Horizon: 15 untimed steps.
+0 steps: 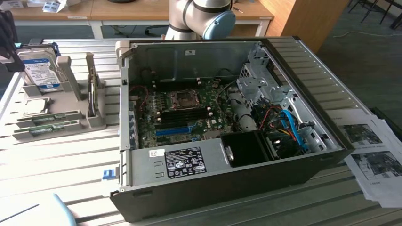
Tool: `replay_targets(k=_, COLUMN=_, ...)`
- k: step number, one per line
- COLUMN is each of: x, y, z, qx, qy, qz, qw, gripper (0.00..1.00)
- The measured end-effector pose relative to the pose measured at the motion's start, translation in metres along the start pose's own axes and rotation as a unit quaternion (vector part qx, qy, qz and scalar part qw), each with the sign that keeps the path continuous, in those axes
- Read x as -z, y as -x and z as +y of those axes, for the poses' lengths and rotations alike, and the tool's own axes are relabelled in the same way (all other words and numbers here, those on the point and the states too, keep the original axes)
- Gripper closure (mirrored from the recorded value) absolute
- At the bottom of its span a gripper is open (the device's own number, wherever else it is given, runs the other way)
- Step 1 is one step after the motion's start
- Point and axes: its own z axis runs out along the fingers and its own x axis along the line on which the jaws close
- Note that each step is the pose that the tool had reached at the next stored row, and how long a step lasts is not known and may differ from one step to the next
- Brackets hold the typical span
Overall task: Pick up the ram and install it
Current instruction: 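Pick up the ram and move it above insertion slot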
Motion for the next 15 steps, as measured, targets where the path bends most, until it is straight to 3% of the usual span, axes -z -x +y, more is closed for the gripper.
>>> replay_targets(k=15, x=-0.0129, y=0.0, z=-0.0002, qx=0.0, qy=0.0, qz=0.0, qw=1.0, gripper=0.91)
